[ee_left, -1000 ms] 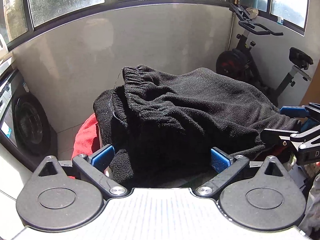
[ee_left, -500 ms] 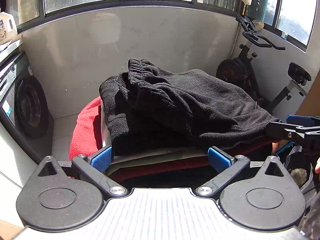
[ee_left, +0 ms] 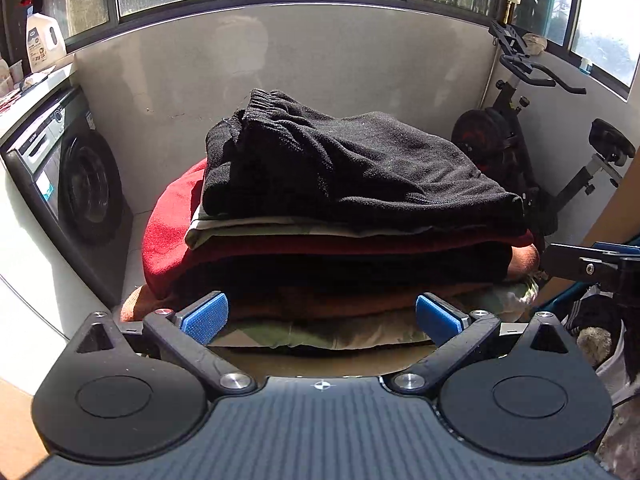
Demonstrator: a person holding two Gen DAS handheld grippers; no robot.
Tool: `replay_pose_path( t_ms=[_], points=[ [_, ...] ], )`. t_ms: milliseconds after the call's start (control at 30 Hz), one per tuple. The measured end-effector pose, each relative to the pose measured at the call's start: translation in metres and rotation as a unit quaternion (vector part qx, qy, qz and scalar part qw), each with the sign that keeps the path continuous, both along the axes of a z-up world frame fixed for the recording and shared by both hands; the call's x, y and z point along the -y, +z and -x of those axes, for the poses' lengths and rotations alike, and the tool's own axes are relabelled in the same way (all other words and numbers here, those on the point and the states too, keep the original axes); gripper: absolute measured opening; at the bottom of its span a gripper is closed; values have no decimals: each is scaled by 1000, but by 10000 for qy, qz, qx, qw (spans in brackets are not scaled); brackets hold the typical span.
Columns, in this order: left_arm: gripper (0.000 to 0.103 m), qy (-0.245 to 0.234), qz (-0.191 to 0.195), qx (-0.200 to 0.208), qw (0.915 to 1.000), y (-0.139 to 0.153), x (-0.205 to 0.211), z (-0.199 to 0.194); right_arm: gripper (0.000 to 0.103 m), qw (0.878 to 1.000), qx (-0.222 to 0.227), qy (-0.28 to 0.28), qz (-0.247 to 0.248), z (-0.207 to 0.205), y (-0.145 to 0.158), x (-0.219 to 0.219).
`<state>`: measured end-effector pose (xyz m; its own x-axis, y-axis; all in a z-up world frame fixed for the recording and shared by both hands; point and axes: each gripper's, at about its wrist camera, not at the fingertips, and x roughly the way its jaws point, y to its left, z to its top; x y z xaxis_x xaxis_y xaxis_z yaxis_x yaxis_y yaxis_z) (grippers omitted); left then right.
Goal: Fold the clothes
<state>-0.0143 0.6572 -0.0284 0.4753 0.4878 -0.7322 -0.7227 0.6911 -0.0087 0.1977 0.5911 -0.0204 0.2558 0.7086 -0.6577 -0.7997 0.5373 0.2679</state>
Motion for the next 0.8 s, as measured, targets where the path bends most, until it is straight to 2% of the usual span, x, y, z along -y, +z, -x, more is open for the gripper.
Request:
replay_pose_path(
  t_ms=[167, 300, 400, 467, 567, 700, 800],
  points=[
    [102, 442, -101, -230, 9987, 1, 52, 8, 102, 9999, -126, 49, -99, 8, 4, 38],
    [103, 962, 14, -469, 9943, -11, 108, 13, 102, 9997, -146, 31, -196, 12, 7, 88],
    [103, 942, 72, -520, 9942, -18, 153, 9, 102, 9998, 128, 77, -135, 21, 5, 137],
    [102, 870, 246, -563, 9943, -19, 178, 6, 102, 9995, 293, 118, -39, 26, 2, 171],
    [102, 766, 431, -355, 9955, -11, 219, 10, 102, 9992, 392, 11, 89, 30, -3, 219],
    [103, 770, -41, -533, 9956, 1, 260, 17, 102, 9993, 309, -183, 73, 35, -7, 269],
    [103, 785, -141, -412, 9960, 9, 276, 23, 102, 9995, 284, -161, 5, 48, -5, 289]
  ],
)
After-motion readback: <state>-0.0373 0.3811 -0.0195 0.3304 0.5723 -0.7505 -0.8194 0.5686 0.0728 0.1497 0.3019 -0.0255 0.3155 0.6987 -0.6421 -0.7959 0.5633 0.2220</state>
